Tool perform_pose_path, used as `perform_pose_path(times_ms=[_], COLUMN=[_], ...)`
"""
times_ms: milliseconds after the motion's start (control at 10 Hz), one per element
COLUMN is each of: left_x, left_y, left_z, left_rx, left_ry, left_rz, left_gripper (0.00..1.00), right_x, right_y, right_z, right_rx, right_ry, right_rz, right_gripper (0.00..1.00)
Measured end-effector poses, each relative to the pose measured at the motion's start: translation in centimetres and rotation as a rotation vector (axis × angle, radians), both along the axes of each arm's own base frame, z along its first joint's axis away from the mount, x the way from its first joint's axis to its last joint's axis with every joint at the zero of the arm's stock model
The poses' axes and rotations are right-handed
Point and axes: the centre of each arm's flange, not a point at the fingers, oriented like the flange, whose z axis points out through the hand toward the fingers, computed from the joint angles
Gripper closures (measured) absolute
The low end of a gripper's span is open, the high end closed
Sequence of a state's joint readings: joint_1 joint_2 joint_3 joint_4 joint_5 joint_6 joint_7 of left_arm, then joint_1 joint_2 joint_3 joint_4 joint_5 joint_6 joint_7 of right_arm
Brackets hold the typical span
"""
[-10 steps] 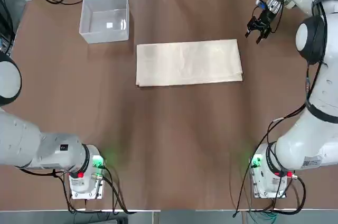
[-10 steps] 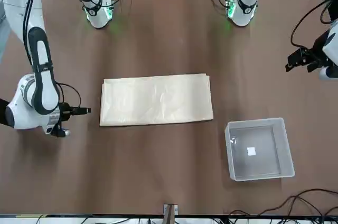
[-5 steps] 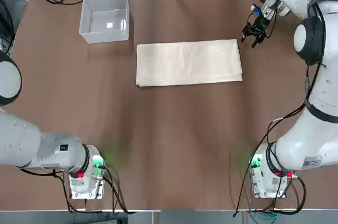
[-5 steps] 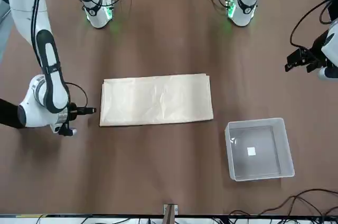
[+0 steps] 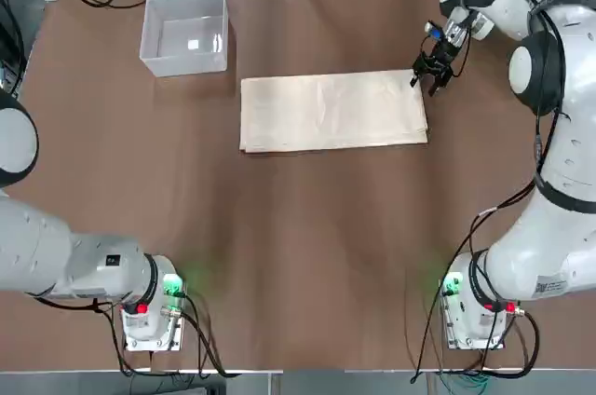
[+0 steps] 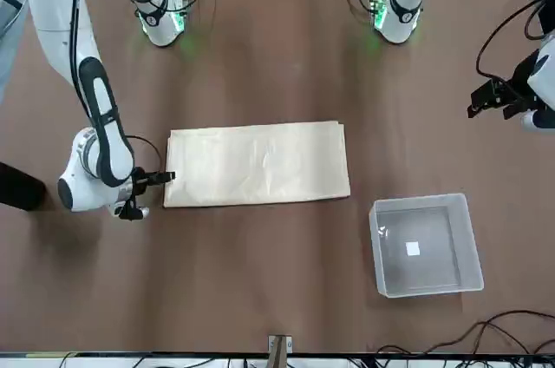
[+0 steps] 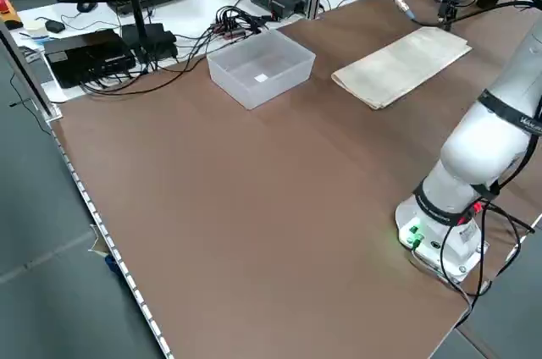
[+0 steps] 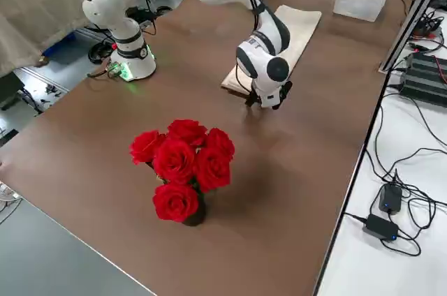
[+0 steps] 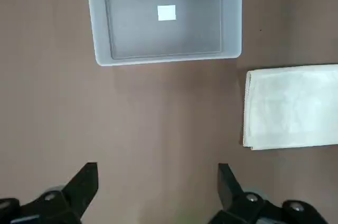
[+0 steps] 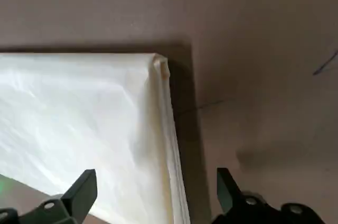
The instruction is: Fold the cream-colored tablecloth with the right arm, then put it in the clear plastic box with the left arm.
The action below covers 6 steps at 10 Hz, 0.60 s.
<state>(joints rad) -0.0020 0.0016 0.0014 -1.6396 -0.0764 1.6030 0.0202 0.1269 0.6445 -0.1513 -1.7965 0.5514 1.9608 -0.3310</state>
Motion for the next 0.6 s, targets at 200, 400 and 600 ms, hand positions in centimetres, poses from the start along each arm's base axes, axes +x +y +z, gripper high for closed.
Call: perform_pose_path(times_ms=[200,400,600], left_x=[0.0,0.0,0.0], left_y=[-0.1,-0.1,-0.1], left_z=[0.0,0.0,0.0], left_rx=[0.0,0.0,0.0], left_ry=[0.0,0.0,0.0], left_rz=[-0.001,-0.001,-0.001], left_gripper=[0.0,0.0,0.0], right_x=[-0.2,-0.4,-0.5], right_y=[-0.3,-0.2,-0.1], right_z=[-1.0,-1.5,-1.7], right_rx=[-0.018,-0.025,-0.027], right_ry=[-0.015,-0.018,-0.021], right_rz=[-0.012,-0.014,-0.014], right_gripper=[0.02,0.05,0.07])
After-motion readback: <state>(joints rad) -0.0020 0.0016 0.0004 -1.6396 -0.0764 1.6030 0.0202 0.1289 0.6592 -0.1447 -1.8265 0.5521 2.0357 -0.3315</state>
